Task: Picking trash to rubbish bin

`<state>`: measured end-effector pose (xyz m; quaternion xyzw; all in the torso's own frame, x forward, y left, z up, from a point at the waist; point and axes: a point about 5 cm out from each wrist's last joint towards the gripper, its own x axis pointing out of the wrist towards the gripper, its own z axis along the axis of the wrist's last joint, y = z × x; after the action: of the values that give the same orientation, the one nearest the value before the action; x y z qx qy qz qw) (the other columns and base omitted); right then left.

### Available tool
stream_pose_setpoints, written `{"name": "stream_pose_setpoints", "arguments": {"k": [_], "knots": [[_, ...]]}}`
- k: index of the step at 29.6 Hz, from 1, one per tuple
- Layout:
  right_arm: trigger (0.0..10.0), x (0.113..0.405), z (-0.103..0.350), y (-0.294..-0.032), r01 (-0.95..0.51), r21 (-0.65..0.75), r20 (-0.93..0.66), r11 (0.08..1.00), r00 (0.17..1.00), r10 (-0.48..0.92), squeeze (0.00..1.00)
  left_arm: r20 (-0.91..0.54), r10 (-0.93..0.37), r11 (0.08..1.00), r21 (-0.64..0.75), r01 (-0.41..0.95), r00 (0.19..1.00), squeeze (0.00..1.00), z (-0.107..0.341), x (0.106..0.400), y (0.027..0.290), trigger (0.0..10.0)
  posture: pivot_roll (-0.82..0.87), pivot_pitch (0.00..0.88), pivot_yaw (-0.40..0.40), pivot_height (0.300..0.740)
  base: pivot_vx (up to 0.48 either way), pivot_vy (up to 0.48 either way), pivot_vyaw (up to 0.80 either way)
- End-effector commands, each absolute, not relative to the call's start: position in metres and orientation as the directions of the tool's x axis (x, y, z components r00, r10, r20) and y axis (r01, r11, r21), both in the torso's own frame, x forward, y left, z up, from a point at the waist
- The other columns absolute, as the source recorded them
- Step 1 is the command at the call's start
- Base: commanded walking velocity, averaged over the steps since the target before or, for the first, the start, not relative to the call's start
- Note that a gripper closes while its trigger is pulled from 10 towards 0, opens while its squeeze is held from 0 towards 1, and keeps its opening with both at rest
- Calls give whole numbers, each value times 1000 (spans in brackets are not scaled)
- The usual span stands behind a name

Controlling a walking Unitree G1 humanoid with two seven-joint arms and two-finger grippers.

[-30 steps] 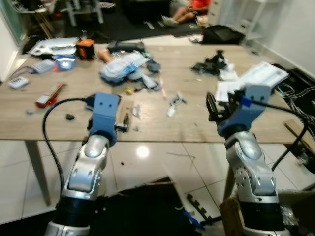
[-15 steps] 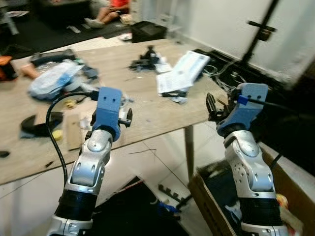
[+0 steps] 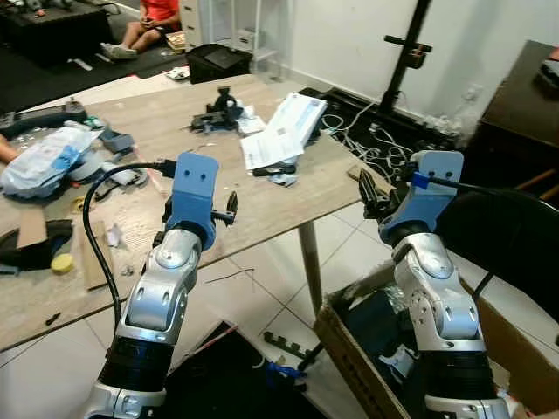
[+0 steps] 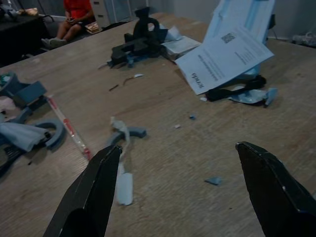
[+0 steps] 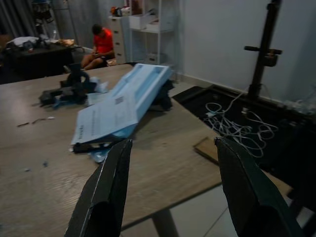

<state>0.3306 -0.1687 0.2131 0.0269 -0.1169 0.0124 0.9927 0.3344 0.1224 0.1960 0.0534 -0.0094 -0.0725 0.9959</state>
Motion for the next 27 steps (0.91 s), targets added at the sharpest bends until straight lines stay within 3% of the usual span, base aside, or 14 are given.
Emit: {"name": "stream_pose_setpoints", "arguments": {"k": [1,8,27], "knots": [[10000,331,213,-167,-49,56,232,997,972,34,0,30,-163,984,73,160,986,0,198,332,119,10000,14,102,23,740,0,0,0],[10000,331,214,-167,-61,66,234,996,971,44,0,45,-169,985,35,167,985,0,202,332,119,10000,10,102,22,740,78,0,0],[10000,331,205,-161,-100,40,178,994,980,92,0,46,-174,984,37,173,984,0,202,330,120,10000,10,102,22,740,388,0,0]]}}
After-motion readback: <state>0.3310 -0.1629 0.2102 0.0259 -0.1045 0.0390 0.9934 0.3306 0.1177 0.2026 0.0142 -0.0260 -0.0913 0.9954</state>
